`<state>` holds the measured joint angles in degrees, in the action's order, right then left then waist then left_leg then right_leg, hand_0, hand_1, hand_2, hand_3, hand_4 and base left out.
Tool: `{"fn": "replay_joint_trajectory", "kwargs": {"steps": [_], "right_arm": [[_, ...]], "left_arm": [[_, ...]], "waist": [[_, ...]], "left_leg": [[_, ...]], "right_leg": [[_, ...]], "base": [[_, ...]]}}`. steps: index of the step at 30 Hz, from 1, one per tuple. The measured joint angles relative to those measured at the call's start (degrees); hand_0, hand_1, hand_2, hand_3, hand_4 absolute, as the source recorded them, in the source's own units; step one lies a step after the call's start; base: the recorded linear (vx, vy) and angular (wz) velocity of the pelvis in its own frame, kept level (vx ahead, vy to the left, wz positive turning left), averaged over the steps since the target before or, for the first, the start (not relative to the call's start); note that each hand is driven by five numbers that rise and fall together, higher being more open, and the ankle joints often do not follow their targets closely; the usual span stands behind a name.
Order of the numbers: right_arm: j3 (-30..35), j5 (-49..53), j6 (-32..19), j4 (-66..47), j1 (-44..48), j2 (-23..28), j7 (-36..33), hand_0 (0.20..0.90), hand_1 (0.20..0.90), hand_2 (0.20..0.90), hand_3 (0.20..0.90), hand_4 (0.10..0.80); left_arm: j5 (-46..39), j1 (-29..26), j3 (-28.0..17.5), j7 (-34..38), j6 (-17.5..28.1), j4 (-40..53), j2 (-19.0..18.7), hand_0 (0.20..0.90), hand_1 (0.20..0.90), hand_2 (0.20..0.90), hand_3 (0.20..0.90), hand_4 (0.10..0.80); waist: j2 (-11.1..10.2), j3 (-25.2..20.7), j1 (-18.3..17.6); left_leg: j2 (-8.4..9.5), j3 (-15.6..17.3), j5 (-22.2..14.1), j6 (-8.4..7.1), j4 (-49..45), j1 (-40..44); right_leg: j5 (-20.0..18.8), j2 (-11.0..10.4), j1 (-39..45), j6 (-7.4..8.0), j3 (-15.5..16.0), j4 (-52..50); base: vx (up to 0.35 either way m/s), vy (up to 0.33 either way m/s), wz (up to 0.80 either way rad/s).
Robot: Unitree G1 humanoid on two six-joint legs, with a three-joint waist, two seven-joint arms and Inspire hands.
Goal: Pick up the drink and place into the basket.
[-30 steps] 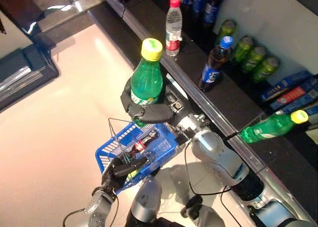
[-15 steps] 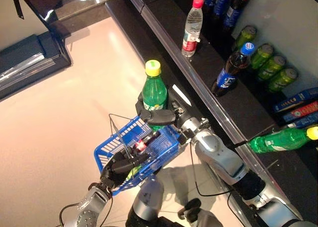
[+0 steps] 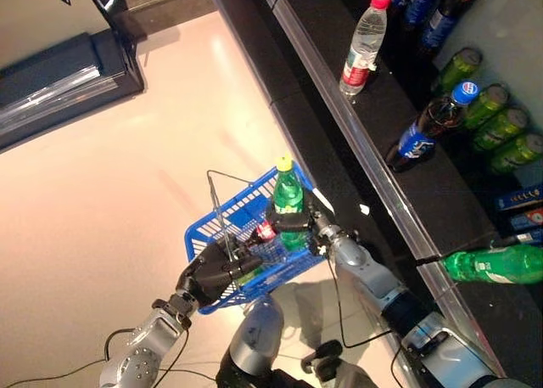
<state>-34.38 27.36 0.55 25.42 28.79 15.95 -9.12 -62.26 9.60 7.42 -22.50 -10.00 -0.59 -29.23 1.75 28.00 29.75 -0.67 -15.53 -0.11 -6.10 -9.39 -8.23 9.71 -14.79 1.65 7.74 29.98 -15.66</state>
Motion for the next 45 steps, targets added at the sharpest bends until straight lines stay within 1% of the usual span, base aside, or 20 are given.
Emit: {"fn": "replay_joint_trajectory", "kwargs": {"steps": [2,5,9,13,16,18,19,23,26,29,32,34,37,38,39,40,41,45], "right_arm": [[0.0,-0.4,-0.5,1.2,0.0,-0.4,0.0,0.3,0.3,0.3,0.2,0.1],[0.1,-0.4,-1.9,2.5,0.1,-0.5,0.6,0.3,0.3,0.3,0.2,0.1],[-0.4,-1.9,-2.4,8.4,2.0,-1.6,2.9,0.3,0.3,0.3,0.2,0.1],[-2.3,-5.8,-0.4,9.9,2.5,-1.0,4.3,0.3,0.3,0.3,0.2,0.1],[-3.2,-9.6,2.5,10.5,3.0,-0.5,5.6,0.3,0.3,0.3,0.2,0.1],[-4.4,-13.1,3.9,11.9,4.2,-0.3,6.7,0.3,0.3,0.3,0.2,0.1],[-5.8,-16.8,5.4,13.3,5.3,-0.3,7.6,0.3,0.3,0.3,0.2,0.1],[-8.7,-29.6,7.5,15.5,8.1,-0.4,9.2,0.3,0.3,0.3,0.2,0.1],[-8.8,-35.6,9.6,16.9,9.9,-0.9,11.5,0.3,0.3,0.3,0.2,0.1],[-8.9,-40.5,12.1,21.3,12.5,-3.1,14.1,0.3,0.3,0.3,0.2,0.1],[-10.0,-44.3,13.7,23.5,13.5,-3.9,16.3,0.3,0.3,0.3,0.2,0.1],[-10.2,-46.3,14.7,24.5,13.5,-4.5,17.7,0.3,0.3,0.3,0.2,0.1],[-10.3,-47.4,15.1,25.8,13.6,-5.3,18.0,0.3,0.3,0.3,0.2,0.1],[-10.2,-47.5,15.2,26.4,13.7,-5.5,18.0,0.413,0.413,0.413,0.332,0.232],[-10.2,-47.5,15.2,27.3,14.0,-5.9,18.0,0.589,0.589,0.589,0.538,0.438],[-10.0,-47.5,15.2,28.4,14.4,-6.4,18.0,0.858,0.858,0.858,0.851,0.751],[-9.9,-47.6,15.3,29.3,14.6,-6.7,17.9,0.9,0.9,0.9,0.9,0.8],[-9.7,-47.5,15.3,29.9,14.8,-6.9,17.4,0.9,0.9,0.9,0.9,0.8]], "left_arm": [[0.0,-0.1,0.0,-0.6,-0.2,0.0,-1.2,0.3,0.3,0.3,0.2,0.1],[0.0,-0.6,0.0,-2.6,-0.3,0.0,-2.0,0.3,0.3,0.3,0.2,0.1],[0.2,-1.5,0.0,-7.7,-0.5,0.1,-4.5,0.3,0.3,0.3,0.2,0.1],[1.6,-2.8,0.4,-9.5,-0.8,2.9,-7.9,0.3,0.3,0.3,0.2,0.1],[2.0,-3.5,1.0,-9.5,-1.1,3.8,-9.6,0.3,0.3,0.3,0.2,0.1],[2.1,-3.7,1.0,-9.5,-1.6,4.1,-9.7,0.3,0.3,0.3,0.2,0.1],[2.5,-4.1,1.0,-9.5,-2.4,4.2,-9.7,0.3,0.3,0.3,0.2,0.1],[2.5,-4.8,1.0,-9.5,-3.4,4.4,-9.5,0.3,0.3,0.3,0.2,0.1],[2.5,-4.8,0.9,-9.6,-4.6,4.4,-9.4,0.3,0.3,0.3,0.2,0.1],[2.8,-4.9,1.6,-9.6,-5.1,4.5,-8.6,0.3,0.3,0.3,0.2,0.1],[3.7,-5.3,2.7,-9.6,-5.1,4.9,-8.2,0.3,0.3,0.3,0.2,0.1],[4.9,-5.3,2.9,-9.6,-6.2,5.7,-7.9,0.3,0.3,0.3,0.2,0.1],[5.4,-5.5,3.0,-9.6,-6.7,5.9,-7.8,0.3,0.3,0.3,0.2,0.1],[5.6,-5.6,3.0,-9.6,-6.9,5.9,-7.8,0.3,0.3,0.3,0.2,0.1],[5.7,-5.8,3.1,-9.6,-7.2,5.9,-7.7,0.3,0.3,0.3,0.2,0.1],[5.7,-6.0,3.1,-9.6,-7.4,5.9,-7.7,0.3,0.3,0.3,0.2,0.1],[5.7,-6.1,3.1,-9.6,-7.7,5.9,-7.7,0.3,0.3,0.3,0.2,0.1],[5.7,-7.2,3.1,-9.1,-9.4,5.9,-7.6,0.3,0.3,0.3,0.2,0.1]], "waist": [[0.0,0.0,0.0],[0.0,0.1,0.1],[-0.2,0.2,0.8],[-1.2,0.8,1.4],[-1.6,1.0,1.3],[-1.7,1.1,1.3],[-1.7,1.1,1.4],[-2.2,1.4,1.7],[-2.4,1.5,1.8],[-2.6,1.6,2.0],[-2.6,1.6,2.4],[-2.6,1.6,2.8],[-2.6,1.6,2.9],[-2.6,1.6,3.0],[-2.6,1.6,3.0],[-2.6,1.6,3.0],[-2.6,1.6,3.0],[-2.6,1.6,3.2]], "left_leg": [[0.12,0.0,0.0,0.0,0.0,-0.1],[0.2,0.0,0.1,0.08,-0.2,-0.9],[0.35,0.0,0.1,0.09,-0.3,-1.0],[0.37,0.0,0.1,0.09,-0.3,-1.0],[0.39,0.1,0.1,0.09,-0.5,-1.4],[0.37,0.1,0.1,0.09,-0.7,-1.9],[0.36,0.1,0.1,0.09,-0.7,-2.0],[0.36,0.1,0.1,0.1,-0.7,-2.0],[0.39,0.1,0.1,0.1,-0.7,-2.1],[0.38,0.0,0.1,0.1,-0.7,-2.1],[0.38,0.0,0.1,0.1,-0.7,-2.1],[0.38,-0.1,0.1,0.1,-0.7,-2.1],[0.38,-0.1,0.1,0.1,-0.7,-2.2],[0.39,-0.2,0.1,0.1,-0.7,-2.2],[0.43,-0.4,0.1,0.1,-0.7,-2.2],[0.46,-0.7,0.1,0.1,-0.7,-2.3],[0.49,-0.8,0.1,0.09,-0.7,-2.3],[0.54,-0.9,0.1,0.09,-0.8,-2.3]], "right_leg": [[0.1,0.0,0.0,0.09,0.3,0.1],[0.1,-0.2,0.0,0.18,1.2,0.2],[0.4,-0.5,-0.1,0.27,1.2,0.0],[0.6,-0.5,-0.2,0.12,1.2,-0.1],[0.6,-0.5,-0.5,0.02,1.1,-0.2],[0.6,-0.2,-1.0,0.07,1.1,-0.2],[0.5,-0.2,-1.0,0.15,1.1,-0.2],[0.5,-0.1,-0.9,0.18,1.2,-0.1],[0.5,0.0,-0.9,0.26,1.2,-0.1],[0.5,0.0,-0.9,0.26,1.3,-0.1],[0.5,0.0,-0.9,0.26,1.3,-0.1],[0.5,0.1,-0.9,0.26,1.4,-0.1],[0.5,0.1,-0.9,0.27,1.4,-0.1],[0.5,0.1,-0.8,0.27,1.6,-0.1],[0.5,0.1,-0.7,0.26,1.8,-0.2],[0.5,0.1,-0.6,0.27,2.1,-0.2],[0.5,0.1,-0.4,0.3,2.5,-0.2],[0.6,0.1,0.0,0.36,3.0,0.0]], "base": [[-0.001,-0.015,0.06],[0.001,-0.021,0.15],[0.018,-0.001,0.02],[0.009,0.001,0.0],[0.013,-0.038,-0.01],[0.028,-0.062,-0.01],[0.028,-0.049,0.02],[0.011,-0.021,0.01],[0.0,0.0,0.0],[0.01,-0.008,0.0],[0.0,0.0,0.0],[0.0,0.0,0.0],[0.014,-0.005,0.01],[0.036,-0.015,0.05],[0.056,-0.024,0.09],[0.06,-0.028,0.12],[0.074,-0.035,0.14],[0.026,-0.045,0.08]]}}
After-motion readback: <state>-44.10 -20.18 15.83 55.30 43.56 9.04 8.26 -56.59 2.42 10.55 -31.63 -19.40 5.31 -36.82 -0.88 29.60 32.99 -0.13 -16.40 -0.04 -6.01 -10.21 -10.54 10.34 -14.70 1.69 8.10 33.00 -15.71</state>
